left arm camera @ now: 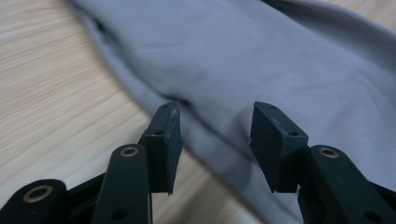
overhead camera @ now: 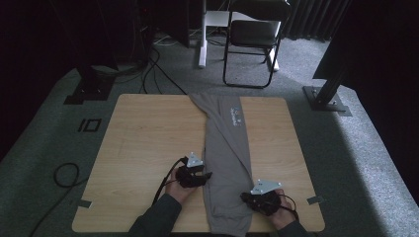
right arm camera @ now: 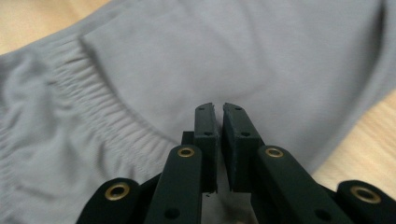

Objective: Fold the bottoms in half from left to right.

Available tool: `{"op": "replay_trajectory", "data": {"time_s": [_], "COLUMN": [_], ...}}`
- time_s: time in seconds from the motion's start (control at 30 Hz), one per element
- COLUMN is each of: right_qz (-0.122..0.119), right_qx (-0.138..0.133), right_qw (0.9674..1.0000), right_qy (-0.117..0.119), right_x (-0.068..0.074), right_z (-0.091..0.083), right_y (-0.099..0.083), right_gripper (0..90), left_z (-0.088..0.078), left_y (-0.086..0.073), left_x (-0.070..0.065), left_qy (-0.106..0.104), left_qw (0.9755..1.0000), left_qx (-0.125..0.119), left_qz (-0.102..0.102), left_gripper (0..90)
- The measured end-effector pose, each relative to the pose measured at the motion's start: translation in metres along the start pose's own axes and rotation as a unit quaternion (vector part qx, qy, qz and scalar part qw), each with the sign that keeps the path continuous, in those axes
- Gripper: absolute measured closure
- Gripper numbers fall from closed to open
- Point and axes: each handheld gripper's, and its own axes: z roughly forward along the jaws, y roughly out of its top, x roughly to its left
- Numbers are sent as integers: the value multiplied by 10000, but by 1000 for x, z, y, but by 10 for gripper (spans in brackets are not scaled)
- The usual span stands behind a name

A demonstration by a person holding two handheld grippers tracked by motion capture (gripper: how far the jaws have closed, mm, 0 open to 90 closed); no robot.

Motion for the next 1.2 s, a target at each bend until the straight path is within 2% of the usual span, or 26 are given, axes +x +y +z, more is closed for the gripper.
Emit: {"op": "replay_trajectory", "data": {"time_s": [0.1,0.2,0.27,0.3,0.33,0.37,0.43,0.47,0.57,0.63,0.67,0.7,0.73,0.77,0.8,0.87,0.9,0.93,0.97,1.0,1.03,1.07,1.13,1.17,1.2], "right_qz": [-109,-251,-326,-326,-343,-437,-553,-598,-451,-229,-114,-114,-5,213,295,453,482,492,493,478,468,468,479,512,548], "right_qx": [20,64,36,36,11,68,182,174,-100,-322,-438,-438,-505,-605,-651,-708,-725,-709,-690,-711,-744,-730,-688,-495,-390], "right_qw": [9991,9962,9945,9945,9931,9892,9874,9874,9888,9918,9938,9938,9953,9971,9971,9964,9958,9945,9937,9921,9888,9869,9861,9842,9834], "right_qy": [411,830,995,995,1122,1396,1474,1452,1419,1215,1011,1011,824,421,249,-102,-293,-589,-739,-922,-1202,-1358,-1432,-1619,-1688], "right_x": [5,12,16,16,18,23,28,29,25,19,15,15,11,2,-3,-11,-15,-19,-22,-26,-30,-33,-36,-45,-50], "right_z": [-3,-6,-8,-8,-10,-12,-12,-12,-16,-20,-20,-20,-21,-19,-17,-13,-10,-6,-4,-1,3,7,10,23,29], "right_y": [-3,-6,-7,-7,-8,-10,-12,-13,-11,-7,-5,-5,-2,4,7,14,18,23,27,31,37,42,46,56,59], "right_gripper": [848,849,847,847,840,828,826,811,764,725,709,709,709,698,692,686,669,666,658,629,603,583,571,553,555], "left_z": [3,4,5,5,4,3,1,2,3,3,3,3,3,3,3,5,5,5,6,7,9,10,16,19,21], "left_y": [2,3,4,4,5,5,6,7,7,6,6,6,6,6,5,5,6,6,7,9,11,13,18,19,20], "left_x": [-4,-5,-5,-5,-5,-6,-8,-8,-10,-10,-10,-10,-9,-9,-8,-7,-6,-5,-4,-3,-3,-2,-1,0,0], "left_qy": [-35,-27,-32,-32,-13,-32,-52,-46,-13,30,65,65,112,154,221,312,342,368,414,455,482,488,489,513,559], "left_qw": [10000,10000,10000,10000,10000,10000,9999,9999,9999,10000,10000,10000,9999,9999,9997,9995,9994,9993,9991,9990,9988,9988,9988,9986,9983], "left_qx": [12,18,16,16,-9,-52,-82,-69,-21,-30,-36,-36,-26,-8,37,44,20,11,-1,-2,-2,-9,32,91,101], "left_qz": [37,43,35,35,37,6,44,77,109,73,62,62,47,57,90,47,-6,-25,-47,-40,-38,-39,18,77,121], "left_gripper": [540,542,543,543,543,547,547,547,547,546,546,546,546,546,546,546,546,546,546,546,546,546,546,550,586]}}
